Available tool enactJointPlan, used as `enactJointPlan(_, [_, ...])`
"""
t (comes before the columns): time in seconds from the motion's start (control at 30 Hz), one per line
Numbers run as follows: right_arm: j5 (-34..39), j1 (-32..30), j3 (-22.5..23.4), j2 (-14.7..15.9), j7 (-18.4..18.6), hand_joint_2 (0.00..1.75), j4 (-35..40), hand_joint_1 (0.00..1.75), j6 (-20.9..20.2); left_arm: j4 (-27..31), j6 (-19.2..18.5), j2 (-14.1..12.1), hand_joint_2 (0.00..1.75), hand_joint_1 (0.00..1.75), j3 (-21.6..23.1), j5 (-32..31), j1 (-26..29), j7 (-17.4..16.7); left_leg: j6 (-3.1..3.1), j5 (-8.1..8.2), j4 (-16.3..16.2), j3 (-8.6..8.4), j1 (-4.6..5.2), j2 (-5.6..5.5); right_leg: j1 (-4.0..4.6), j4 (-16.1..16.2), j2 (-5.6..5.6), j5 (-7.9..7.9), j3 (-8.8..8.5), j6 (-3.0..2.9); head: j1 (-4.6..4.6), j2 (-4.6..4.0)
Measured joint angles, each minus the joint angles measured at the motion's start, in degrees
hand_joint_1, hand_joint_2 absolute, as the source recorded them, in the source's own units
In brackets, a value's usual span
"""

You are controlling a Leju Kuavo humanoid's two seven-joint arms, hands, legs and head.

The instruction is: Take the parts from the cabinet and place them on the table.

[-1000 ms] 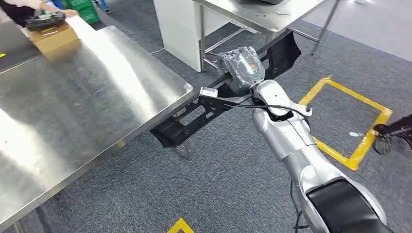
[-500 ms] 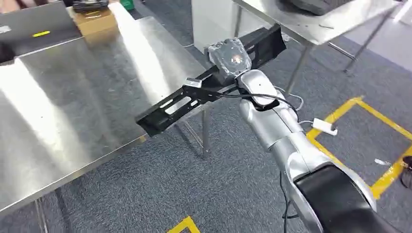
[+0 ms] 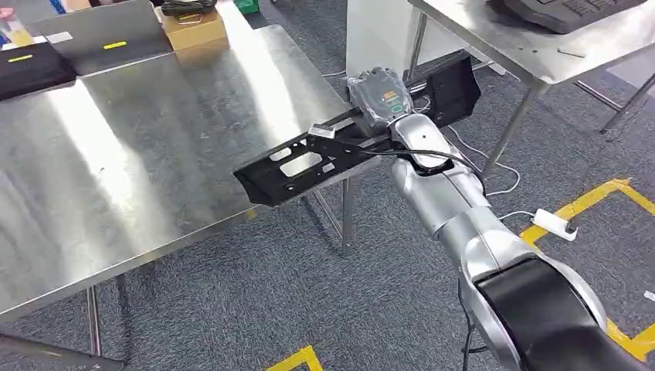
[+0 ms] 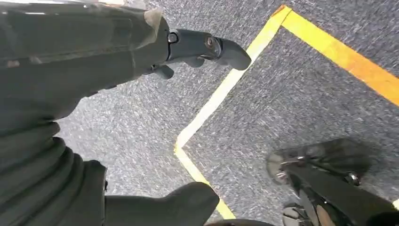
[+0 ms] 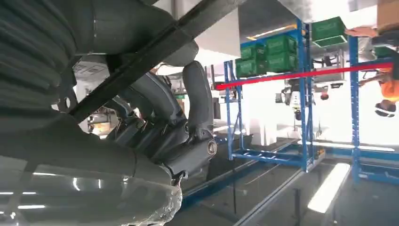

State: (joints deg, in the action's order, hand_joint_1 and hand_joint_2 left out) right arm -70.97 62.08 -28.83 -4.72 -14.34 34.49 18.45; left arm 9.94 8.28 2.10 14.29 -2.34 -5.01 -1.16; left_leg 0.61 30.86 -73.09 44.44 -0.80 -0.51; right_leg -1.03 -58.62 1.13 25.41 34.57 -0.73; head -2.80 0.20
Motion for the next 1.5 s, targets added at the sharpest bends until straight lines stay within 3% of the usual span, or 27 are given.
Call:
enactJointPlan(0.07, [-0.1, -0.4, 0.0, 0.1, 0.0, 1.75, -0.4, 1.71, 0.0, 0.0, -0.1, 0.0, 1.75, 0.0, 0.3, -0.2, 0.0, 0.0, 0.18, -0.65, -2.2, 1.59, -0.11, 0.15, 0.04, 0.0, 1.08, 0.16, -0.11, -0.16, 0.0, 0.0])
enactJointPlan(0.13, [-0.4, -0.5, 0.0, 0.0, 0.0, 1.75, -0.5, 1.71, 0.0, 0.0, -0.3, 0.0, 1.75, 0.0, 0.5, -0.2, 0.0, 0.0, -0.22, -5.45, 6.0, -2.47, -0.08, 0.83, 0.12, 0.0, 2.08, 0.43, -0.45, -0.1, -0.04, 0.0])
enactJointPlan(0.17, [-0.4, -0.4, 0.0, 0.0, 0.0, 1.75, -0.5, 1.71, 0.0, 0.0, -0.3, 0.0, 1.75, 0.0, 0.5, -0.3, -0.1, 0.0, -0.68, -7.76, 11.5, -5.53, 0.13, 2.35, 0.2, 0.0, 2.55, 0.63, -0.75, 0.05, -0.04, 0.0])
enactJointPlan(0.2, [-0.4, -0.3, 0.1, 0.1, 0.0, 1.75, -0.5, 1.71, 0.0, 0.0, -0.3, 0.0, 1.75, 0.0, 0.6, -0.3, -0.2, 0.0, -1.14, -7.73, 14.8, -7.27, 0.67, 5.14, 0.43, 0.0, 2.99, 0.82, -0.95, 0.24, -0.04, 0.0])
enactJointPlan(0.23, [-0.4, -0.1, 0.2, 0.2, 0.0, 1.75, -0.6, 1.71, 0.0, 0.0, -0.3, 0.0, 1.75, 0.0, 0.6, -0.5, -0.3, 0.1, -1.5, -7.74, 14.8, -7.3, 1.04, 4.42, 1.04, 0.0, 3.41, 1.05, -0.89, 0.61, 0.09, 0.0])
enactJointPlan(0.33, [-0.6, -0.2, 0.2, 0.3, 0.0, 1.75, -0.8, 1.71, 0.0, 0.0, 0.1, 0.0, 1.75, 0.0, 0.7, -0.7, -0.5, 1.2, -2.38, -7.69, 15.0, -7.05, 1.27, 2.36, 0.89, 0.6, 5.2, 1.28, -1.56, 1.29, 0.06, 0.0])
enactJointPlan(0.37, [-0.7, -0.2, 0.3, 0.2, 0.0, 1.75, -0.8, 1.71, 0.0, 0.0, 0.4, 0.0, 1.75, 0.0, 0.7, -0.7, -0.4, 1.8, -2.97, -8.26, 16.0, -7.97, 0.71, 1.82, 1.22, 0.3, 4.66, 1.63, -1.7, 1.74, 0.09, 0.0])
enactJointPlan(0.43, [-1.0, 0.0, 0.5, 0.6, 0.0, 1.75, -1.1, 1.71, 0.0, 0.1, 1.1, 0.3, 1.75, 0.0, 0.7, -0.2, -0.6, 4.2, -3.42, -8.48, 16.4, -8.29, 0.53, 0.9, 0.85, -4.1, 0.28, 3.9, 0.29, 1.36, 0.37, 0.0])
enactJointPlan(0.5, [-1.4, -0.3, 0.9, 1.3, -0.1, 1.75, -1.5, 1.71, 0.0, 0.2, 0.4, 0.4, 1.75, 0.0, 0.4, 1.3, -1.0, 8.5, -3.58, -8.46, 16.4, -8.28, 0.49, -0.72, 0.55, -13.7, -0.43, 7.4, 5.12, 0.96, 0.61, 0.0])
enactJointPlan(0.57, [-1.8, -1.1, 1.2, 1.8, -0.1, 1.75, -1.9, 1.71, 0.0, 0.4, -0.5, 0.7, 1.75, 0.0, -0.4, 1.7, -0.9, 14.0, -3.57, -8.45, 16.3, -8.3, 0.48, -2.54, 0.42, -17.5, -0.6, 7.72, 7.69, 1.71, 0.68, 0.0])
enactJointPlan(0.67, [-2.1, -1.1, 1.7, 2.4, -0.2, 1.75, -2.1, 1.71, 0.0, 0.7, 1.4, 1.3, 1.75, 0.0, -1.0, 1.5, -0.9, 21.9, -3.21, -8.22, 15.8, -8.32, 0.29, -4.6, 0.04, -5.8, -1.49, 2.0, 3.02, 3.48, 0.68, 0.0])
enactJointPlan(0.7, [-2.2, -1.1, 1.9, 2.7, -0.4, 1.75, -2.1, 1.71, 0.0, 0.9, 3.0, 1.5, 1.75, 0.0, -1.2, 1.4, -0.9, 25.1, -2.78, -7.93, 15.3, -8.03, 0.23, -5.29, -0.51, -0.4, -3.78, 0.07, 0.92, 3.96, 0.83, 0.0])
enactJointPlan(0.83, [-2.7, -1.4, 2.2, 2.8, -1.0, 1.75, -2.1, 1.71, 0.0, 1.0, 5.7, 2.0, 1.75, 0.0, -3.0, 2.4, -0.8, 33.2, -1.83, -7.89, 15.2, -7.42, 0.21, -6.65, 0.36, -0.4, -2.51, -0.05, 0.42, 2.05, 0.77, 0.0])
enactJointPlan(0.87, [-2.8, -1.3, 2.3, 2.8, -1.0, 1.75, -2.1, 1.71, 0.0, 1.0, 6.9, 2.1, 1.75, 0.0, -3.3, 2.4, -0.7, 34.3, -1.62, -7.78, 15.1, -7.22, 0.21, -6.97, -0.11, -0.1, -2.0, -0.23, 0.31, 1.6, 0.77, 0.0])
enactJointPlan(0.93, [-3.0, -1.1, 2.4, 2.5, -1.1, 1.75, -2.1, 1.71, 0.0, 1.0, 8.7, 2.4, 1.75, 0.0, -3.9, 2.4, -0.5, 35.8, -0.92, -5.55, 11.8, -5.99, 0.56, -1.78, -0.25, 0.0, -1.34, -0.2, 0.1, 0.8, 0.06, 0.0])
enactJointPlan(0.97, [-3.1, -1.1, 2.4, 2.5, -1.1, 1.75, -2.1, 1.71, 0.1, 1.0, 9.0, 2.4, 1.75, 0.0, -4.2, 2.4, -0.7, 36.8, -0.61, -3.45, 7.9, -4.07, 0.36, -0.5, -0.13, 0.0, -0.98, -0.11, 0.02, 0.57, 0.09, 0.0])
enactJointPlan(1.03, [-3.2, -1.1, 2.4, 2.5, -1.2, 1.75, -2.4, 1.71, 0.1, 1.0, 9.5, 2.5, 1.75, 0.0, -4.6, 2.4, -0.7, 38.3, -0.38, 0.11, -1.3, 0.82, 0.17, 0.21, 0.11, 0.0, 0.2, 0.09, -0.02, 0.3, 0.09, 0.0])
enactJointPlan(1.07, [-3.3, -1.1, 2.4, 2.5, -1.2, 1.75, -2.6, 1.71, 0.1, 1.0, 9.6, 2.5, 1.75, 0.0, -4.9, 2.3, -0.7, 38.6, -0.37, 0.36, -3.4, 2.18, 0.15, 0.27, 0.15, 0.0, 0.74, 0.14, -0.05, 0.25, 0.04, 0.0])
enactJointPlan(1.1, [-3.4, -1.1, 2.4, 2.5, -1.2, 1.75, -2.8, 1.71, 0.1, 1.0, 9.7, 2.6, 1.75, 0.0, -5.1, 2.3, -0.6, 38.7, -0.45, -0.58, -2.8, 2.2, 0.16, 0.29, 0.25, 0.0, 1.26, 0.24, -0.13, 0.13, 0.09, 0.0])
enactJointPlan(1.17, [-3.5, -1.1, 2.4, 2.5, -1.2, 1.75, -2.8, 1.71, 0.1, 1.0, 9.1, 2.6, 1.75, 0.0, -5.3, 2.4, -0.6, 38.2, -1.11, -5.52, 5.5, -1.95, 0.26, 0.62, 0.48, 0.0, 2.42, 0.59, -0.54, 0.05, 0.07, 0.0])
enactJointPlan(1.2, [-3.5, -1.0, 2.4, 2.4, -1.2, 1.75, -2.8, 1.71, 0.1, 1.0, 8.6, 2.5, 1.75, 0.0, -5.5, 2.4, -0.6, 37.7, -1.68, -7.73, 10.7, -4.85, 0.54, 2.02, 0.56, 0.0, 2.93, 0.82, -0.88, 0.11, 0.04, 0.0])
enactJointPlan(1.23, [-3.6, -0.8, 2.4, 2.3, -1.2, 1.75, -2.8, 1.71, 0.1, 1.0, 8.6, 2.5, 1.75, 0.0, -5.5, 2.4, -0.6, 37.6, -2.32, -7.89, 14.3, -6.84, 1.24, 5.35, 0.79, 0.0, 3.35, 1.05, -1.11, 0.26, 0.07, 0.0])
enactJointPlan(1.27, [-3.6, -0.5, 2.5, 2.4, -1.2, 1.75, -2.9, 1.71, 0.2, 1.0, 8.6, 2.5, 1.75, 0.0, -5.7, 2.3, -0.7, 37.6, -2.48, -7.74, 14.5, -6.91, 1.61, 4.88, 1.44, 0.0, 3.79, 1.28, -1.06, 0.61, 0.17, 0.0])
enactJointPlan(1.37, [-3.6, -0.2, 2.5, 2.1, -1.2, 1.75, -3.1, 1.71, 0.4, 1.0, 8.0, 2.5, 1.75, 0.0, -6.2, 2.4, -0.6, 37.6, -2.97, -7.72, 14.7, -6.64, 1.71, 2.64, 1.41, 0.4, 5.64, 1.54, -1.58, 1.13, 0.2, 0.0])
enactJointPlan(1.4, [-3.6, -0.1, 2.6, 1.9, -1.2, 1.75, -3.1, 1.71, 0.4, 1.0, 8.0, 2.6, 1.75, 0.0, -6.3, 2.4, -0.5, 37.6, -3.56, -8.3, 15.7, -7.51, 0.92, 2.0, 1.87, 0.1, 5.41, 2.03, -1.19, 1.59, 0.29, 0.0])
enactJointPlan(1.47, [-3.5, 0.1, 2.8, 2.1, -1.3, 1.75, -3.2, 1.71, 0.6, 1.0, 7.9, 2.6, 1.75, 0.0, -6.4, 2.4, -0.6, 37.7, -4.0, -8.53, 16.0, -7.88, 0.83, 1.0, 1.27, -4.7, 0.35, 4.14, 0.49, 1.24, 0.33, 0.0])
enactJointPlan(1.5, [-3.5, 0.1, 2.8, 2.3, -1.4, 1.75, -3.3, 1.71, 0.6, 1.0, 7.9, 2.6, 1.75, 0.0, -6.5, 2.4, -0.8, 37.7, -4.01, -8.53, 16.0, -7.88, 0.79, 0.22, 1.04, -9.4, -0.42, 6.01, 2.82, 0.98, 0.59, 0.0])
